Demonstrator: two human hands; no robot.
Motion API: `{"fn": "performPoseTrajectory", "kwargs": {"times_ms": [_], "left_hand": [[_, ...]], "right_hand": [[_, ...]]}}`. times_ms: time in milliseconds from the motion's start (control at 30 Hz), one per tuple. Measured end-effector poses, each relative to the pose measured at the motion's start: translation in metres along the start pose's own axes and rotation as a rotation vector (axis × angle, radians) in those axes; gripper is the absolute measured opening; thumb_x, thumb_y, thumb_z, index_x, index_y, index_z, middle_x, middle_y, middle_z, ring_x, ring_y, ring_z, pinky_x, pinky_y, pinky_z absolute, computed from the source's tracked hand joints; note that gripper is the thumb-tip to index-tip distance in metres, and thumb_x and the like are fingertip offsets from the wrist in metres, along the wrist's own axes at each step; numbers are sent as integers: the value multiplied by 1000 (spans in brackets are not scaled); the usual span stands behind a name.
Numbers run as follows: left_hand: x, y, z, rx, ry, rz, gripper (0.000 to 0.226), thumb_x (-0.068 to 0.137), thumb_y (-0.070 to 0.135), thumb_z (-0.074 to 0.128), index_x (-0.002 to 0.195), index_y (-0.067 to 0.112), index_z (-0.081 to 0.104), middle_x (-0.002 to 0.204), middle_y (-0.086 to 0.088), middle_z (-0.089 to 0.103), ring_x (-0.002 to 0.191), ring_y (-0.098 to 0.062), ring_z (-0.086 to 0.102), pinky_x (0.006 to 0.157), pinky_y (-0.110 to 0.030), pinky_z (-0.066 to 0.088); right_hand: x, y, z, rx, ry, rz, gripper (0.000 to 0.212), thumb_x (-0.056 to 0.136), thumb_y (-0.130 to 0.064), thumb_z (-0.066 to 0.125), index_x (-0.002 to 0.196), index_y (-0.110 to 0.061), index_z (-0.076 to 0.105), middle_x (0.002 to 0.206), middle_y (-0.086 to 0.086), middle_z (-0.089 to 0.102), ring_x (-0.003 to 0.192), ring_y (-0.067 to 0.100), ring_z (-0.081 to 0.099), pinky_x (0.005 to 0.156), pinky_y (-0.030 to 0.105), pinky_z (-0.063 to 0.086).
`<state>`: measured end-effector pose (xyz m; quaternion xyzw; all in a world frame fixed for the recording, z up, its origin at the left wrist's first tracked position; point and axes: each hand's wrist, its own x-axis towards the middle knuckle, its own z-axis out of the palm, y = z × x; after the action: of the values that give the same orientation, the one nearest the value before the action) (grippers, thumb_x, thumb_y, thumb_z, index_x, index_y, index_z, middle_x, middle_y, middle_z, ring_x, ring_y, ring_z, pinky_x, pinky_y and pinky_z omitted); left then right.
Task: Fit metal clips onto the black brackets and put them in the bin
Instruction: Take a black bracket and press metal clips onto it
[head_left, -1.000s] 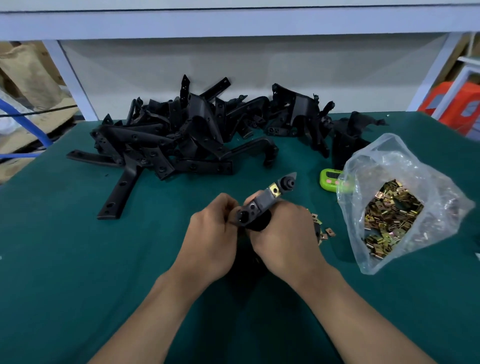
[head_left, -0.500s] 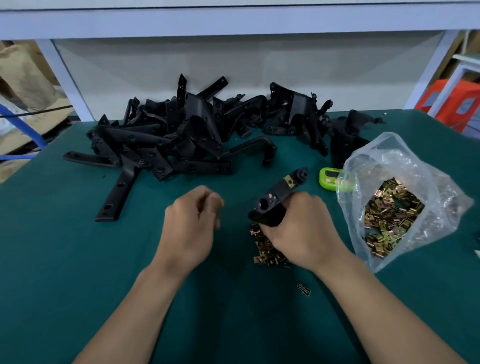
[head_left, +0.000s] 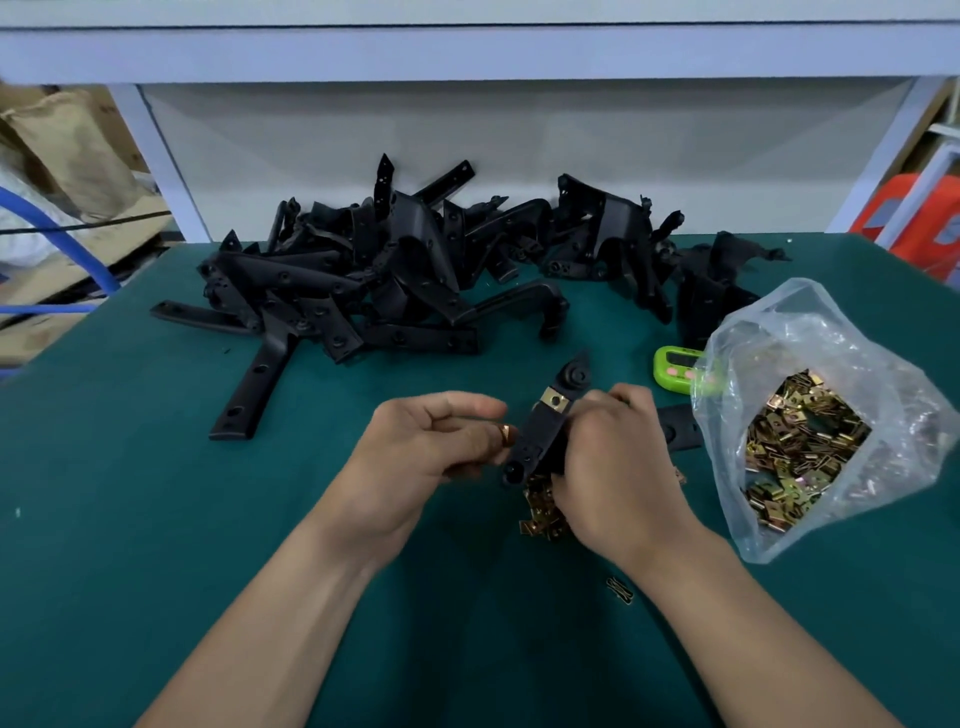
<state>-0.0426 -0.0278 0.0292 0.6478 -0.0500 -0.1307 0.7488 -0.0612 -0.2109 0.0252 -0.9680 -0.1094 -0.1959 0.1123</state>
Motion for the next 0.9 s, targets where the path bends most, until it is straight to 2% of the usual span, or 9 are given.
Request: {"fn": "performPoseTrajectory", "kwargs": {"times_ms": [100, 200, 300, 400, 500, 900], "left_hand": [[-3, 1, 1, 58, -93, -13, 10, 79, 9, 80, 87, 16, 81, 81, -8, 76, 68, -10, 67, 60, -19, 51], [-4, 2, 2, 29, -136, -21, 15, 72, 21, 81, 87, 18, 82, 81, -6, 76, 69, -10, 67, 61, -19, 51], [-5, 6, -1, -12, -182, -36, 14, 76, 20, 79, 89, 17, 82, 82, -5, 76, 72, -11, 70, 64, -19, 52], [-6, 10, -3, -6, -220, -37, 11, 81, 10, 78, 87, 18, 82, 82, -6, 77, 72, -12, 72, 64, -19, 53], [-8, 13, -4, -2, -211, -43, 10, 81, 9, 77, 86, 17, 82, 84, -9, 77, 73, -15, 73, 63, -19, 53], [-8, 13, -3, -30, -163, -80, 18, 75, 10, 76, 88, 21, 82, 79, -11, 75, 69, -17, 72, 61, -20, 53]], "right_hand": [[0, 2, -2, -1, 45, -46, 38, 54, 1, 74, 62, -31, 52, 62, -16, 48, 65, 21, 54, 81, 36, 31], [1, 2, -2, 11, 48, -69, 47, 60, -1, 74, 65, -36, 43, 66, -20, 42, 69, 20, 53, 84, 34, 30], [1, 5, 0, -23, 19, -68, 35, 68, -6, 73, 67, -33, 51, 67, -17, 50, 76, 18, 52, 87, 33, 31], [2, 6, 1, -16, 9, -76, 30, 69, -4, 68, 68, -32, 57, 69, -15, 54, 81, 17, 52, 88, 31, 30], [2, 7, 2, -57, -19, -97, 24, 70, -7, 64, 69, -31, 62, 72, -14, 58, 85, 18, 54, 91, 32, 31], [2, 9, 3, -48, -85, -79, 28, 68, -5, 63, 73, -32, 61, 75, -13, 59, 89, 17, 54, 94, 36, 35]]}}
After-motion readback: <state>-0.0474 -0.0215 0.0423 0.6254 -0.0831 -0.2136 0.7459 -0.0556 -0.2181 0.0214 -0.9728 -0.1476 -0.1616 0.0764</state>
